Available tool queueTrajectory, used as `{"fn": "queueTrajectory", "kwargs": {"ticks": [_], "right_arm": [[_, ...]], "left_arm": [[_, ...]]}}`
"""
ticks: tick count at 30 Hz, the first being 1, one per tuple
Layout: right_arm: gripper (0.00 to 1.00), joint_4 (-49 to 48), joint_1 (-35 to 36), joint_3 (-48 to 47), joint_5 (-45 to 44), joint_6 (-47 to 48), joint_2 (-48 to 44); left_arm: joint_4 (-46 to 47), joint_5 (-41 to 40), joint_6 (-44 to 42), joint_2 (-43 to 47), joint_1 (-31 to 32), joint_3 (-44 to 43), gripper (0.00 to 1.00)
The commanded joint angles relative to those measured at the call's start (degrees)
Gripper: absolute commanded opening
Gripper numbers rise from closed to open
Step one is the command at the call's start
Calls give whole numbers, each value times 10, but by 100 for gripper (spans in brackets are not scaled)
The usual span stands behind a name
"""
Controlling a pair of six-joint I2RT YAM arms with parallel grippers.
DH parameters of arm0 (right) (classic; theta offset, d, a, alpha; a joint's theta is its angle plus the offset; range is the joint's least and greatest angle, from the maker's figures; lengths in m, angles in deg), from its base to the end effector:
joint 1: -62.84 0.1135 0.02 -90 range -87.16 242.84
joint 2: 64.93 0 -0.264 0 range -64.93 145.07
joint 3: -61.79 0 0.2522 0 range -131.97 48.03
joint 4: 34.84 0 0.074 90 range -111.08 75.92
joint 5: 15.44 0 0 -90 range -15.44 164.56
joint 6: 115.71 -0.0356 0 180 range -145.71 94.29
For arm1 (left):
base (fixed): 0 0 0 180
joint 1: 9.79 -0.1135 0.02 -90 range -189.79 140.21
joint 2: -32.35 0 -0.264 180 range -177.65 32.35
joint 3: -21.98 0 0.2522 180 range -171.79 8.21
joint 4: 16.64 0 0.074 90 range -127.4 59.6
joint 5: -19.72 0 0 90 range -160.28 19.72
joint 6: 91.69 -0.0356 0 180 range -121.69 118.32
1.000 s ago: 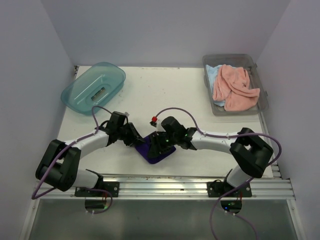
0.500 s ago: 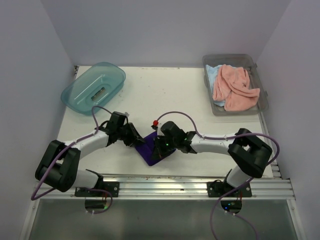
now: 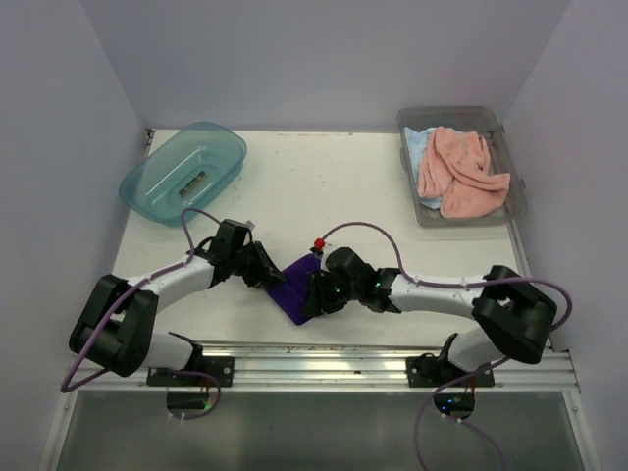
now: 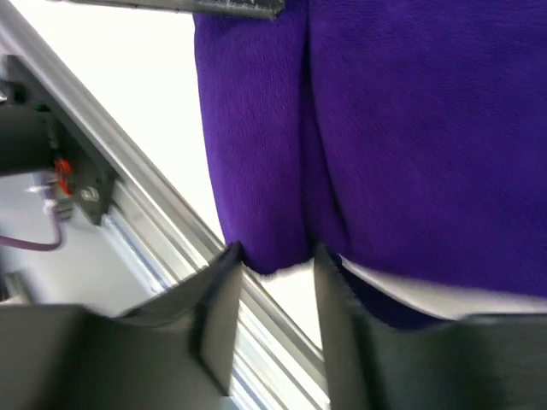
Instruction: Roll the towels
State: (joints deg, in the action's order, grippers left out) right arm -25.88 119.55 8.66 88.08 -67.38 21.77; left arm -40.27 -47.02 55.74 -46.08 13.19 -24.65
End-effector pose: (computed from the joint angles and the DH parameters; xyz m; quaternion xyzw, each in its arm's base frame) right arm 0.1549 0.2511 0.1642 -0.1659 0.8950 0.3730 0.1797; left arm 0.2173 -0.1074 0.1514 -0.2197 0.9110 -0.3349 0.0980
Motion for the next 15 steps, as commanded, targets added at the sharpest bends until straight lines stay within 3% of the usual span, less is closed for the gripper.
{"fn": "queueTrajectory", "kwargs": {"ticks": [1,6,11,15], "right_arm": [[47,148,16,-28,-130,47,-92],[50,216,49,-80,-209,83,-124],[46,263,145,-167,-352,142,-62],[46,277,189,-235,-385,188,14]], "left_arm": [[-15,-16,-15,-9,3,13,22],[-14,-16,-13,-8,4,15,22],[-14,-16,-12,-8,4,19,22],[-12,-17,-9,-6,5,24,22]]}}
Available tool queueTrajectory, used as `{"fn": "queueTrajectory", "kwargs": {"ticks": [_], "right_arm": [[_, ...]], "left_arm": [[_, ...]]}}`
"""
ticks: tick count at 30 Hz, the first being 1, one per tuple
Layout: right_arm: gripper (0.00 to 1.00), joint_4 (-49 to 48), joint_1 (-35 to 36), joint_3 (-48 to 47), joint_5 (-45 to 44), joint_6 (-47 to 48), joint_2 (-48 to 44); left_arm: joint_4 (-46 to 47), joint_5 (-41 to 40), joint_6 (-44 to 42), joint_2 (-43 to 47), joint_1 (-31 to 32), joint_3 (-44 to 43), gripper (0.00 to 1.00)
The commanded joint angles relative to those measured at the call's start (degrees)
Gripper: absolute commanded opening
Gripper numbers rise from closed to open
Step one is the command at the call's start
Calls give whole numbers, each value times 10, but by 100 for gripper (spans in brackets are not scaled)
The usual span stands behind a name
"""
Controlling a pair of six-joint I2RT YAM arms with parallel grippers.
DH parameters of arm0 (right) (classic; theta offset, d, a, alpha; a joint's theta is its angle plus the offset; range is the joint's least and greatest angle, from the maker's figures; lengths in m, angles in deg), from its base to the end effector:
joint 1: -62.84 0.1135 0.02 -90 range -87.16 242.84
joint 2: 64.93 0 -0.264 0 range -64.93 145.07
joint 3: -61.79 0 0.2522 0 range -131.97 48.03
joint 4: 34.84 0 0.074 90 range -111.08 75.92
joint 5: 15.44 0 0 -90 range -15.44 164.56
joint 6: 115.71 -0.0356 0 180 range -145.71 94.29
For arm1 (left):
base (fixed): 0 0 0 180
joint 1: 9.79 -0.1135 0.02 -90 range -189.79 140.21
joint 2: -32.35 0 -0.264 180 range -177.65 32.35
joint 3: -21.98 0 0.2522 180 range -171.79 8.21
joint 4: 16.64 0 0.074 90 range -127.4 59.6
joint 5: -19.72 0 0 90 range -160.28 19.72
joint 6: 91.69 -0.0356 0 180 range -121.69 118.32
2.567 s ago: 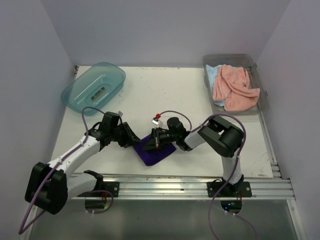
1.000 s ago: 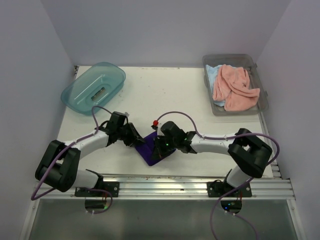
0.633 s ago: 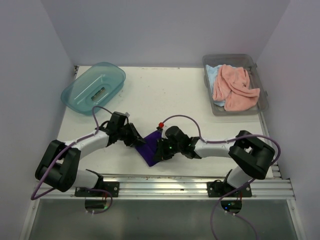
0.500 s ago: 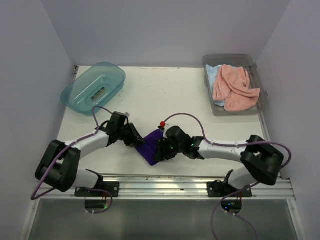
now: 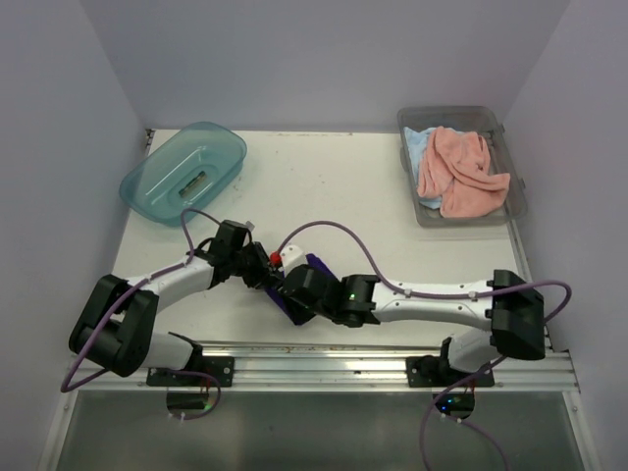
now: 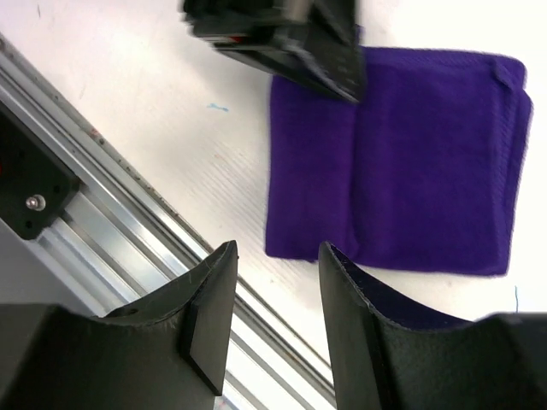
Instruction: Roll the towels
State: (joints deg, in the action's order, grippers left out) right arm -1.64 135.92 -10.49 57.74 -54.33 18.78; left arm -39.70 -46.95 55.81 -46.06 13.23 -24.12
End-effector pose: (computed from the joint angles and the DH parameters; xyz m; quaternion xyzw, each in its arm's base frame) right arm 0.1016 0.2985 0.2500 -0.2931 0.8662 0.2107 0.3455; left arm 0.2161 -0.1071 0.1495 -0.2196 0.9108 -0.3357 0.0977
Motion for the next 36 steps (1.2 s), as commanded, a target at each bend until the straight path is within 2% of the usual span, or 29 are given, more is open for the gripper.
{"fn": "queueTrajectory", "kwargs": {"ticks": [1,11,13,20,24,27,28,30,36], "right_arm": [[46,30,28,-61,-84,71,56],[51,14,29,-95,-91,95,158],[61,14,30,-92,-95,98,175],[61,2,33,-63,-126,79,211],[51,-2,33,-48,-148,56,227],[26,-5,33,-34,-160,41,238],[12,-14,33,-27,-161,38,236],[1,-31,29,-1,-161,35,218],[0,-163,-2,102,-35,64,139]], "left_arm": [[-18,-18,-10,-5,4,19,22],[-20,-20,-8,-2,4,22,22],[-19,-20,-9,-3,4,21,22],[-22,-21,-5,-6,4,13,24],[-32,-19,-4,-3,4,3,31],[-40,-16,-2,5,4,-7,38],[-43,-17,-2,14,4,-11,41],[-57,-17,-3,26,1,-22,45],[-103,-12,-14,75,-26,-59,52]]}}
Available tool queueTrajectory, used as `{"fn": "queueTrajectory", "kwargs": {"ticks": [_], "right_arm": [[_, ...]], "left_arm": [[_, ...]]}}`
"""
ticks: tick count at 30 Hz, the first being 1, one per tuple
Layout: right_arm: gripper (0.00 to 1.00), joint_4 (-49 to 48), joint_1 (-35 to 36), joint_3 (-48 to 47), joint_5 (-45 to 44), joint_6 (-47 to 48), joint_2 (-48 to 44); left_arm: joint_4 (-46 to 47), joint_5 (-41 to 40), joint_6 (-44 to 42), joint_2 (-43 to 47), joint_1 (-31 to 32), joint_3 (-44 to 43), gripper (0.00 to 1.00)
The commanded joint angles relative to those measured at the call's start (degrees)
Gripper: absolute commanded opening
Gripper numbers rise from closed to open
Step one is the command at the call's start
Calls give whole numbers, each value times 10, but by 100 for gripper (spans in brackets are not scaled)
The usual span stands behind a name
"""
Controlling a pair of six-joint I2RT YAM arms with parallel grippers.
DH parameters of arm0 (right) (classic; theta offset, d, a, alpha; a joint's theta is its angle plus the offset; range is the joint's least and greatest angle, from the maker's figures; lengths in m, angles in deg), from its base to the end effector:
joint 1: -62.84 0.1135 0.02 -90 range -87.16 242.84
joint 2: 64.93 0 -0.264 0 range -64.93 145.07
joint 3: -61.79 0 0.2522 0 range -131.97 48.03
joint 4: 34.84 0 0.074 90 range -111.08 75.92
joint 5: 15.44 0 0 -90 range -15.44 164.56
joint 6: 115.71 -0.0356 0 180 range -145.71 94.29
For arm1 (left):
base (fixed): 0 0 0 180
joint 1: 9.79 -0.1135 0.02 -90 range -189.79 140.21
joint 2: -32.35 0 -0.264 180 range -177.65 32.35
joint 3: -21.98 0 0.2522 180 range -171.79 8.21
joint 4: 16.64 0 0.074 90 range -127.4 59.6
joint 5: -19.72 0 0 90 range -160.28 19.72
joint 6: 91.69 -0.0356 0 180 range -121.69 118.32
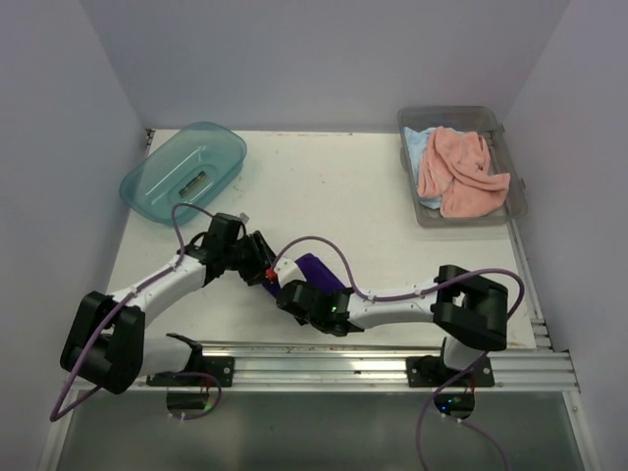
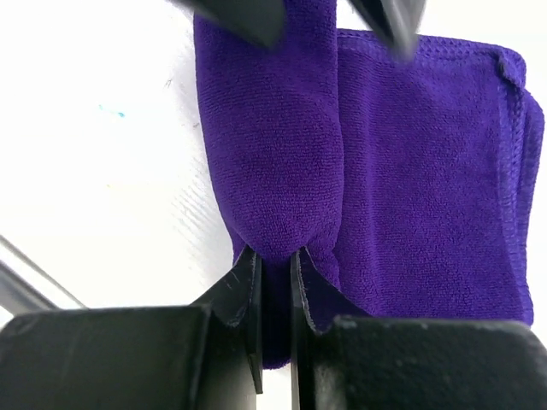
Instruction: Roll the towels
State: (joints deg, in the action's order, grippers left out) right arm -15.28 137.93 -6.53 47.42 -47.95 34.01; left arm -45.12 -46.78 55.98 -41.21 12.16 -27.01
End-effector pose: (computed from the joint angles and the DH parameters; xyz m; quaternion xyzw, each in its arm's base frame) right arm 0.1047 0.3299 0.1647 -0.3352 0.8540 0.1029 0.3843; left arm 0.2161 -0.1024 0.1766 -0.2234 0.9036 -0.3470 0.1147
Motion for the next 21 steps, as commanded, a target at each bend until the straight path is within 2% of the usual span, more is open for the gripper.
{"fn": "queueTrajectory", "kwargs": {"ticks": [1,5,12,17,21], "right_arm": [[0,-53,-28,72,88,-4,-31],[0,-106,-78,111,226,-30,-59],[0,-198,-150,168,396,-86,-73],[0,-263,-190,197,472,-148,-60],[0,-347,-210,229,516,-199,-34]], "left_arm": [[-53,-14,-16,37,-19,-34,54],[-68,-14,-14,58,-23,-49,57],[-62,-11,-14,72,-30,-30,59],[-1,20,-3,77,-28,23,60],[40,39,3,73,-24,52,68]]}}
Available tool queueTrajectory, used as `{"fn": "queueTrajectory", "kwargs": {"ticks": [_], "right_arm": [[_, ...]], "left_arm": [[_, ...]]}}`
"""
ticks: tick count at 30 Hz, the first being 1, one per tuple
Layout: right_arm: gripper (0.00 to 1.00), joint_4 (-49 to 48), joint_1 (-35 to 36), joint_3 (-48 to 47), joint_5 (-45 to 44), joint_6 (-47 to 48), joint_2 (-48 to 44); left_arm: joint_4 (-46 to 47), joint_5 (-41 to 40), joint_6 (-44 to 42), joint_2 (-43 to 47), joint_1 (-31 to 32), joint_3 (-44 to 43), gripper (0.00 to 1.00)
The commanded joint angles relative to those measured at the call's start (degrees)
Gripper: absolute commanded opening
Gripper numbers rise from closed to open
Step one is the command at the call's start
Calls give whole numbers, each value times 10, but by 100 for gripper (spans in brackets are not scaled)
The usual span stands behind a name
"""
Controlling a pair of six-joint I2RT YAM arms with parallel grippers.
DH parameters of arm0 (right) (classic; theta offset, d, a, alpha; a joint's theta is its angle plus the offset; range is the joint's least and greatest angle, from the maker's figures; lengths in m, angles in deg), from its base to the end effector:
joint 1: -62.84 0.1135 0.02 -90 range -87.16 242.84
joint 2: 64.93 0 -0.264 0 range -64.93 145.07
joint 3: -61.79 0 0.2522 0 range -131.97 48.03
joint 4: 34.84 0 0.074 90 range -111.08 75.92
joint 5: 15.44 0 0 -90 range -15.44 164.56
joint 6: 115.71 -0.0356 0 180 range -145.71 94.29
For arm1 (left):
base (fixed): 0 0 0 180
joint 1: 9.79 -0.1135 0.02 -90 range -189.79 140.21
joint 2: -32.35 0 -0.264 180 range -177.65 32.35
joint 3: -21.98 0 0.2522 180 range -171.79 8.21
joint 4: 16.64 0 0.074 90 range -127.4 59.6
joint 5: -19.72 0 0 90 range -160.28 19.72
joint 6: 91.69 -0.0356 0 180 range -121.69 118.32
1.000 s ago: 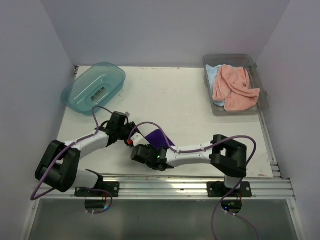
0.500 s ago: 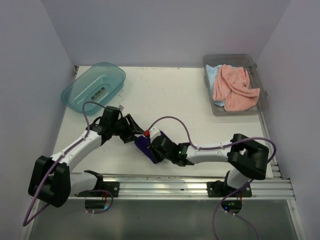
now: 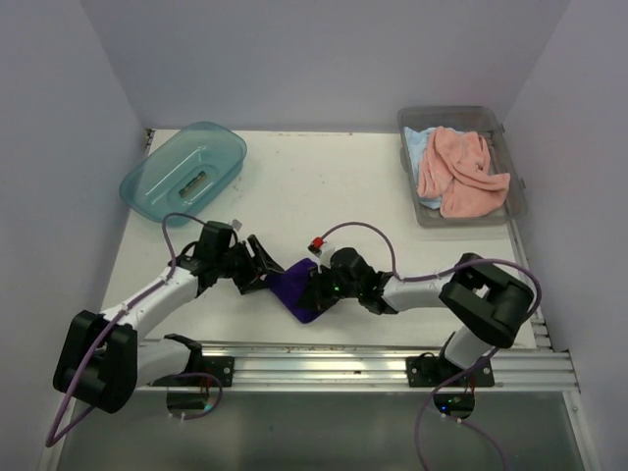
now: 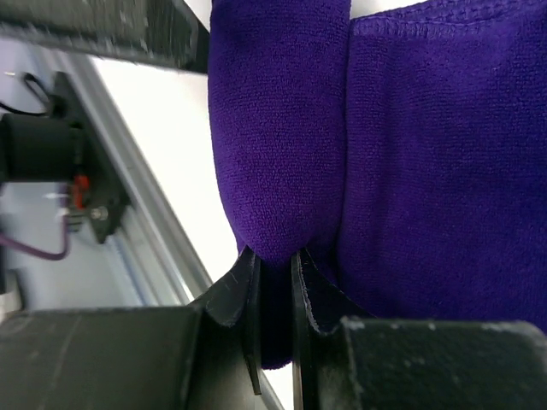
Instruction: Roll the towels
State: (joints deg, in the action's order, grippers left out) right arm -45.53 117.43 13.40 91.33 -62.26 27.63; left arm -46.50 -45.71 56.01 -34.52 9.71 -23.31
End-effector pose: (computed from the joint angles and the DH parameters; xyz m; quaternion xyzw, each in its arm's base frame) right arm 0.1671 0.2528 0.1419 -0.2048 0.8498 0.4244 0.2362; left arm 0.1997 -0.0864 0.1803 -0.2354 0.8945 -0.3582 0.1268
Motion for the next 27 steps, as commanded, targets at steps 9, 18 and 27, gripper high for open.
{"fn": "queueTrajectory", "kwargs": {"ticks": [9,18,27], "right_arm": [[0,-161,-32,69,126,-131,74],[0,-143,-41,53,148,-127,97],[66,117,-41,39,35,-32,-72]], "left_arm": [[99,38,4,-26,11,54,75],[151,16,10,-94,30,76,47],[63,-9,-4,-75,31,37,31]]}}
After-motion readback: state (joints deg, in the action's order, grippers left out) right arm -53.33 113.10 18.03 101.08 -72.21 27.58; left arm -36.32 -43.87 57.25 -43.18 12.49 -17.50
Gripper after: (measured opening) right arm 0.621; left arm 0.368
